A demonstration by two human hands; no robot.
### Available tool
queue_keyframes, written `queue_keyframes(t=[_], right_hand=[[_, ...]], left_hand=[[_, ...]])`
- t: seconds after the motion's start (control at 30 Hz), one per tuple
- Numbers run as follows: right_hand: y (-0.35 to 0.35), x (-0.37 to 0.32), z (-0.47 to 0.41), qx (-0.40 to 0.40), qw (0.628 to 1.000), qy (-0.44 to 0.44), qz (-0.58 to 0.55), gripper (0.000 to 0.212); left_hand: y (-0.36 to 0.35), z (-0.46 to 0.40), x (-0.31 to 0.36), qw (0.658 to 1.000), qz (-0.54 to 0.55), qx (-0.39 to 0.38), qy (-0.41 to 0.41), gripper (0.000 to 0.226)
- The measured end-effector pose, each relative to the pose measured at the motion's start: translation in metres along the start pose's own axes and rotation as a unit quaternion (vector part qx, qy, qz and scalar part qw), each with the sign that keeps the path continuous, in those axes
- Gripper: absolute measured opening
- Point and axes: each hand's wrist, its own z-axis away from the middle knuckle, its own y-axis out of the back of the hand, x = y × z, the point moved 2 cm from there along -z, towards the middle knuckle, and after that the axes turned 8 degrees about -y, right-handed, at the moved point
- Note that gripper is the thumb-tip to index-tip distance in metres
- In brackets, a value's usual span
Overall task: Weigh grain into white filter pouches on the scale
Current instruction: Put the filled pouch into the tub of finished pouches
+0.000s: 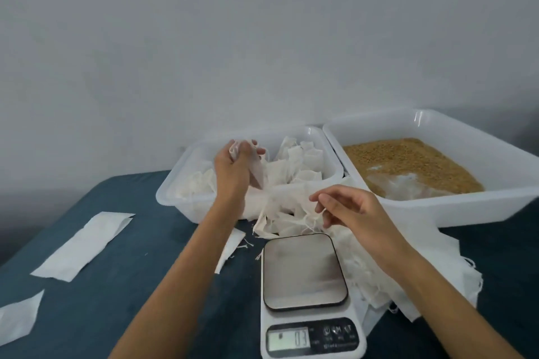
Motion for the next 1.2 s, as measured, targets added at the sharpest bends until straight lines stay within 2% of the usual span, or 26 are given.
queue_keyframes(t=[0.07, 0.17, 0.27, 0.37, 0.43, 0.5, 0.53, 0.6, 0.63, 0.67, 0.73, 0.8, 0.87, 0.93, 1.07, 1.1, 1.2], right_hand=[[0.002, 0.000, -0.001, 0.008, 1.000, -0.002, -0.010, 0.017], [0.006, -0.001, -0.002, 0.027, 0.999, -0.008, -0.030, 0.019], [0.009, -0.004, -0.002, 0.039, 0.998, -0.007, -0.052, 0.026], [0.010, -0.005, -0.002, 0.040, 0.997, -0.005, -0.059, 0.027], [0.010, -0.004, -0.002, 0.040, 0.998, -0.004, -0.057, 0.025], [0.011, -0.004, -0.002, 0.040, 0.998, -0.003, -0.054, 0.025], [0.012, -0.004, -0.002, 0.040, 0.998, -0.001, -0.053, 0.025], [0.013, -0.005, -0.002, 0.039, 0.998, 0.004, -0.058, 0.026], [0.014, -0.005, -0.002, 0.039, 0.997, 0.008, -0.063, 0.026], [0.014, -0.006, -0.002, 0.039, 0.997, 0.011, -0.065, 0.027], [0.013, -0.006, -0.002, 0.035, 0.997, 0.015, -0.065, 0.027], [0.012, -0.005, -0.001, 0.029, 0.998, 0.015, -0.062, 0.026], [0.010, -0.004, -0.001, 0.024, 0.998, 0.013, -0.060, 0.027], [0.010, -0.003, -0.001, 0.023, 0.998, 0.012, -0.059, 0.029], [0.010, 0.000, -0.002, 0.022, 0.998, 0.011, -0.050, 0.030], [0.009, 0.001, -0.003, 0.020, 0.999, 0.011, -0.047, 0.030], [0.006, 0.002, -0.003, 0.016, 0.999, 0.008, -0.042, 0.029]], left_hand=[[0.005, -0.030, -0.007, 0.995, -0.090, -0.025, 0.019, 0.021], [0.009, -0.052, -0.025, 0.965, -0.217, -0.130, 0.067, 0.018], [0.010, -0.052, -0.033, 0.934, -0.272, -0.211, 0.094, 0.020], [0.010, -0.051, -0.034, 0.917, -0.320, -0.226, 0.077, 0.017], [0.009, -0.048, -0.028, 0.890, -0.393, -0.229, 0.034, 0.022], [0.013, -0.041, -0.018, 0.888, -0.410, -0.207, -0.017, 0.012], [0.018, -0.032, -0.012, 0.907, -0.382, -0.170, -0.042, 0.009], [0.038, -0.003, -0.002, 0.950, -0.290, -0.050, -0.107, 0.007], [0.050, 0.016, 0.000, 0.955, -0.261, 0.001, -0.140, 0.005], [0.062, 0.037, -0.004, 0.950, -0.266, 0.023, -0.160, 0.013], [0.083, 0.071, -0.025, 0.930, -0.335, -0.020, -0.152, 0.022], [0.099, 0.093, -0.050, 0.873, -0.463, -0.103, -0.111, 0.013], [0.110, 0.101, -0.069, 0.818, -0.550, -0.162, -0.046, 0.029], [0.113, 0.101, -0.073, 0.793, -0.580, -0.182, -0.023, 0.036], [0.102, 0.103, -0.068, 0.743, -0.635, -0.206, -0.057, 0.025], [0.099, 0.105, -0.067, 0.738, -0.638, -0.209, -0.061, 0.023], [0.097, 0.108, -0.066, 0.768, -0.603, -0.210, -0.055, 0.026]])
